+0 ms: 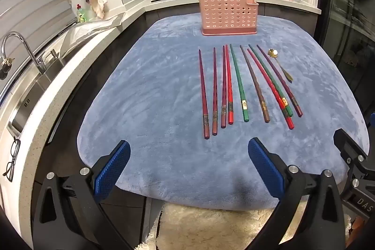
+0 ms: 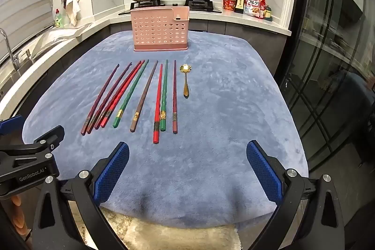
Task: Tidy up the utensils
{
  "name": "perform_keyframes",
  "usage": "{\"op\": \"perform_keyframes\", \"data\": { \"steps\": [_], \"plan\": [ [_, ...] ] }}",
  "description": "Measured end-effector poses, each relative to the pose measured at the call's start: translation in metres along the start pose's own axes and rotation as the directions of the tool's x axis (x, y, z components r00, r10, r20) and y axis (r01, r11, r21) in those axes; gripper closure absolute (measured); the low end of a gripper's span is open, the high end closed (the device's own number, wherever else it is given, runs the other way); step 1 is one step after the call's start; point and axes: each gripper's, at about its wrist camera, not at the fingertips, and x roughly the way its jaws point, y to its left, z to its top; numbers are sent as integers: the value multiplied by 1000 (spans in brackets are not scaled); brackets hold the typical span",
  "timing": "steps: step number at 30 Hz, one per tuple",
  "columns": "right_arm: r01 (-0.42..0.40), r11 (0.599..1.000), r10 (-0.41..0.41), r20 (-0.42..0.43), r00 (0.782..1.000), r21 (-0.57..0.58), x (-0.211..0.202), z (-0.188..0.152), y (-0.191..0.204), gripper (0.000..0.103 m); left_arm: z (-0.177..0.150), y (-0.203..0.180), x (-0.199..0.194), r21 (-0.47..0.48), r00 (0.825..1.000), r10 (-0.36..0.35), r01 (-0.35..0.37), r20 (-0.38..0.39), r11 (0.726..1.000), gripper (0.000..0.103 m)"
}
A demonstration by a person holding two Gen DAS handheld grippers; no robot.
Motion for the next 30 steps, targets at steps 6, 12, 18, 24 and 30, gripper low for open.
{"op": "perform_keyframes", "data": {
  "steps": [6,12,18,24,30],
  "plan": [
    [8,1000,-8,2,1000,-2,-1,0,1,7,0,-1,2,12,1000,11,-11,2,1000,7],
    [4,1000,-4,4,1000,-5,0,0,1,7,0,-1,0,5,1000,18,-18,-3,1000,7],
    [5,1000,-5,6,1000,-5,-1,1,1,7,1,0,1,0,1000,22,-22,-4,1000,7],
    [8,1000,-8,7,1000,-12,1,1,0,7,0,1,1,-1,1000,23,-23,-4,1000,7],
    [7,1000,-7,5,1000,-10,0,4,2,7,0,1,1,7,1000,27,-26,-4,1000,7]
  ]
}}
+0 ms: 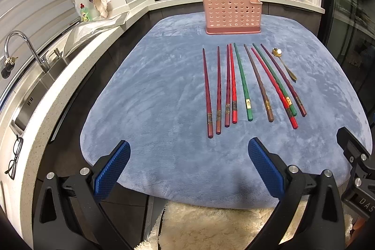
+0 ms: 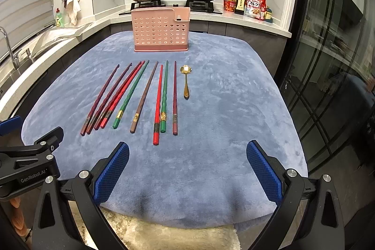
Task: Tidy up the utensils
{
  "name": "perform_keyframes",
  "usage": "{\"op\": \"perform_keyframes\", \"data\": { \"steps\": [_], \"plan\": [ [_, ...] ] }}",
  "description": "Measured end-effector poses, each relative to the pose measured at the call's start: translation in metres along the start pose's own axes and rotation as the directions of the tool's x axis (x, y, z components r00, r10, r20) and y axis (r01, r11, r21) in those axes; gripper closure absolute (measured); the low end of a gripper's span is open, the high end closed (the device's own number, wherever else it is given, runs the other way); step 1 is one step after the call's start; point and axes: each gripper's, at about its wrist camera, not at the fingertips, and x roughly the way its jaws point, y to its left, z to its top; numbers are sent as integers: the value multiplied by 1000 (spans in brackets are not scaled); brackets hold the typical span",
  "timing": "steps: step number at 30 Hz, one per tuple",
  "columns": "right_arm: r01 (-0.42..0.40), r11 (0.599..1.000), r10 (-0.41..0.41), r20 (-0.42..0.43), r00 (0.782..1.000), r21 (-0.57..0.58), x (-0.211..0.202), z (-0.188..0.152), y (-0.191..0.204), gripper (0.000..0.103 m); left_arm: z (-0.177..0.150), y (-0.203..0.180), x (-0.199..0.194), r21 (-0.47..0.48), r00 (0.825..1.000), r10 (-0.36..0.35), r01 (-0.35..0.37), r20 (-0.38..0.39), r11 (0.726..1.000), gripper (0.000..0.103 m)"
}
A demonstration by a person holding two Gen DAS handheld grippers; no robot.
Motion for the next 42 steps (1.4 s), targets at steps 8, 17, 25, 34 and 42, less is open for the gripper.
{"op": "perform_keyframes", "data": {
  "steps": [8,17,25,34,42],
  "plan": [
    [0,1000,0,0,1000,-1,0,-1,0,7,0,1,0,-2,1000,1,-1,1,1000,7],
    [-2,1000,2,2,1000,-3,0,-1,1,7,0,1,0,-2,1000,3,-3,2,1000,7],
    [-3,1000,3,4,1000,-4,0,0,2,7,0,2,-1,-1,1000,2,-2,3,1000,7],
    [-3,1000,3,10,1000,-7,-1,-1,3,7,0,1,-4,0,1000,6,-6,11,1000,7],
    [-3,1000,3,19,1000,-14,-4,0,4,7,2,-1,-7,4,1000,10,-10,19,1000,7]
  ]
}}
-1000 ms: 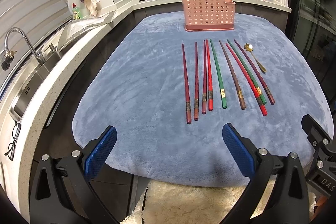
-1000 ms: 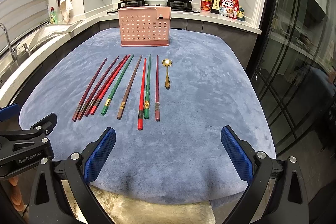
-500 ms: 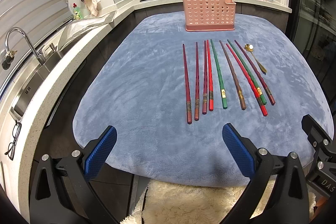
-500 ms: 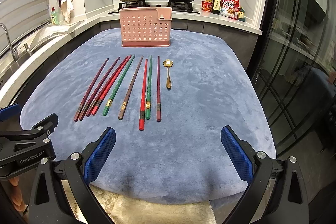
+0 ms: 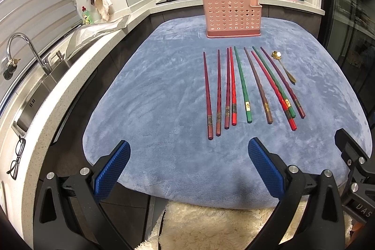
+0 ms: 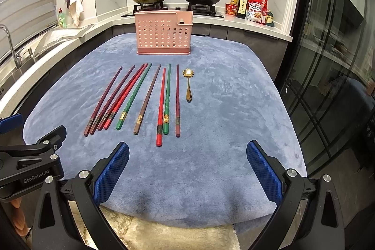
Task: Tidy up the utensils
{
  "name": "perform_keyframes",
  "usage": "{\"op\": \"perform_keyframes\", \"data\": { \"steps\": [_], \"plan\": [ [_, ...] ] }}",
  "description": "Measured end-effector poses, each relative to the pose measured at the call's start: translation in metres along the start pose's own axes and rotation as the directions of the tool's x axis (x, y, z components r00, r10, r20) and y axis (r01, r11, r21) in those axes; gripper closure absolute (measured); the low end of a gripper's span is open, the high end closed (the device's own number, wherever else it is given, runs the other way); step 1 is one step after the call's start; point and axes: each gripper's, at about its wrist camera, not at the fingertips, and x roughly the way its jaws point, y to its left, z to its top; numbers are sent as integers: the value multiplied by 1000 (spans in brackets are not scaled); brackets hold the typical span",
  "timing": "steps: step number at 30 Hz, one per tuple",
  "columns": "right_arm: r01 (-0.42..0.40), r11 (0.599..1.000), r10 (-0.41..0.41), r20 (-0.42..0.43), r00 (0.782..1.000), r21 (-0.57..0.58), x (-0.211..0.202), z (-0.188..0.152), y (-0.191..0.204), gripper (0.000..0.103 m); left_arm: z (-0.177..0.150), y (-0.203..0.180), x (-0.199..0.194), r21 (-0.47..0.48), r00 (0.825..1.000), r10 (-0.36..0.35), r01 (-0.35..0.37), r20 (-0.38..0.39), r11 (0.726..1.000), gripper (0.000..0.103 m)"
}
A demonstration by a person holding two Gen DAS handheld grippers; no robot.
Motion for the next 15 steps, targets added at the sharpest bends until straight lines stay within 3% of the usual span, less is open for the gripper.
{"op": "perform_keyframes", "data": {
  "steps": [15],
  "plan": [
    [0,1000,0,5,1000,1,-1,1,-1,7,-1,0,-1,-3,1000,0,0,-1,1000,7]
  ]
}}
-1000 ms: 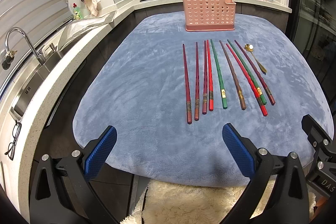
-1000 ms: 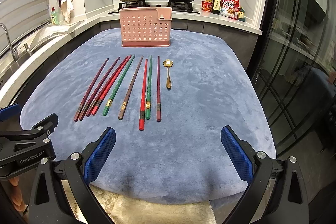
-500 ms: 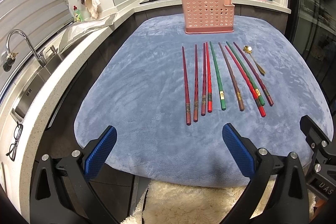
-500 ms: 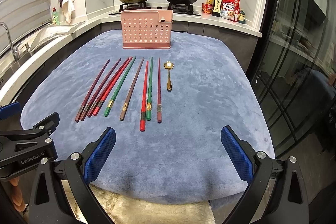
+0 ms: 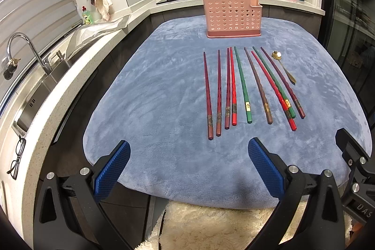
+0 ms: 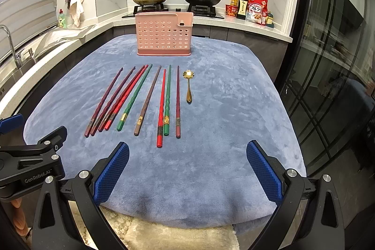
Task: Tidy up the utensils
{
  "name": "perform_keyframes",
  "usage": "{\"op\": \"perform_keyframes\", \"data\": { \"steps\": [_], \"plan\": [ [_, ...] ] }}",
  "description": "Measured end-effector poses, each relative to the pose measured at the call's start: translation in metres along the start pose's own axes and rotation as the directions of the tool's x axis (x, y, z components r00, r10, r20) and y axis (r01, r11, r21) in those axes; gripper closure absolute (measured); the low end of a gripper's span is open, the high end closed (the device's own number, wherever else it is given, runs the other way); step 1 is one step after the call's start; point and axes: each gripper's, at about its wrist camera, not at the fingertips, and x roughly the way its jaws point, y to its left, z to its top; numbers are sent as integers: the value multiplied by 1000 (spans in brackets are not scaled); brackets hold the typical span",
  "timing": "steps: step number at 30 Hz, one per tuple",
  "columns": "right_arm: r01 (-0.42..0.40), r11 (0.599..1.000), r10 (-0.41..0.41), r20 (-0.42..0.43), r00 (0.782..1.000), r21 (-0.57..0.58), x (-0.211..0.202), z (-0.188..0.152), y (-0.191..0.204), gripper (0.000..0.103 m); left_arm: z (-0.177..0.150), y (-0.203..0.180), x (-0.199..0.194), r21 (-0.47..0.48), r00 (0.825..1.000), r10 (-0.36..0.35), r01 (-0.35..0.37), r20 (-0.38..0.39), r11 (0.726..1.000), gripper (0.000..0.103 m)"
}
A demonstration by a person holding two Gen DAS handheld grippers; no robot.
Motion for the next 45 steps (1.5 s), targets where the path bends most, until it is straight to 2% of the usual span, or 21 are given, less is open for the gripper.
{"op": "perform_keyframes", "data": {
  "steps": [16,25,29,36,45],
  "plan": [
    [0,1000,0,4,1000,-3,0,-1,1,7,0,0,0,-3,1000,-1,1,-3,1000,7],
    [-11,1000,11,-11,1000,17,2,-2,-3,7,0,6,9,-39,999,-41,40,-34,998,7],
    [-32,999,34,-35,999,42,12,-3,-9,7,4,21,30,-102,992,-98,90,-81,991,7],
    [-30,996,35,-66,997,88,40,6,-18,7,14,34,73,-143,984,-133,117,-115,983,7],
    [-18,994,27,-76,997,111,75,28,-24,7,19,23,123,-115,969,-145,124,-197,986,17]
  ]
}}
